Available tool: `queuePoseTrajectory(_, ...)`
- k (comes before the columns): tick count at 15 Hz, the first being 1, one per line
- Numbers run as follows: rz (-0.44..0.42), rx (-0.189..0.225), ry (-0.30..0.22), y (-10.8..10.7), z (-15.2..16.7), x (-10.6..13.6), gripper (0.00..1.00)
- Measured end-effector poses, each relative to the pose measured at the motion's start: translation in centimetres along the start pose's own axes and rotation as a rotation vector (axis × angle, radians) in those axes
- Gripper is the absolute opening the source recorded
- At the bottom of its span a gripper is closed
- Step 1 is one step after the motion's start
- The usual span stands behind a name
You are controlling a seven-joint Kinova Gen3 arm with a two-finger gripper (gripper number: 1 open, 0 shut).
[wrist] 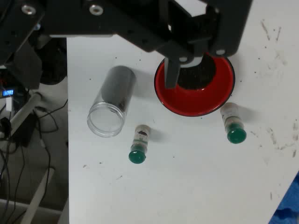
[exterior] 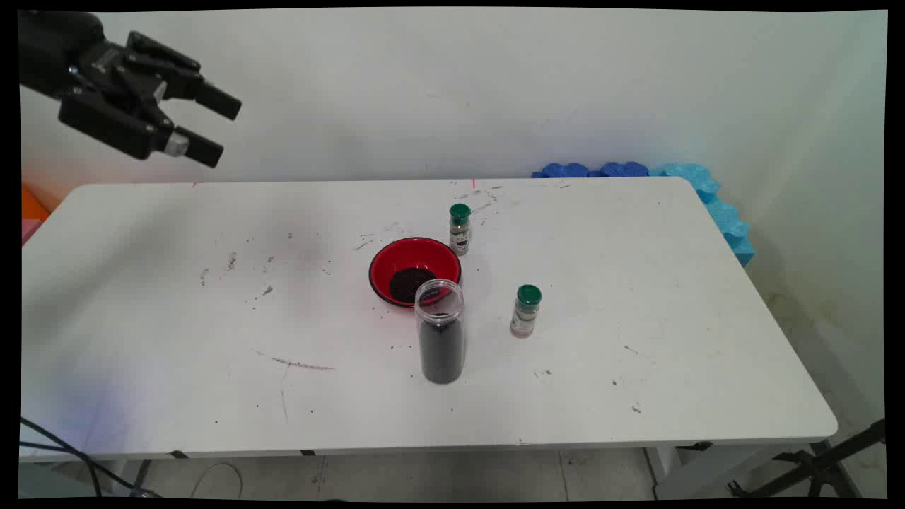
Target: Pick up the black seasoning powder from the table
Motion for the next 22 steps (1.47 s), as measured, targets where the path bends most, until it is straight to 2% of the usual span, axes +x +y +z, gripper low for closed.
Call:
queuePoseTrajectory(6,-0.058,-0.009,0.021,-0.5,2.1,-4.8,1.00)
queuePoseTrajectory(12,-0.083,0.014,-0.012,1.2,7.8,-10.2,1.00)
queuePoseTrajectory(18,-0.076,0.010,-0.023,2.2,13.4,-12.8,1.00)
queuePoseTrajectory(22,-0.062,0.005,-0.023,2.4,17.9,-13.4,1.00)
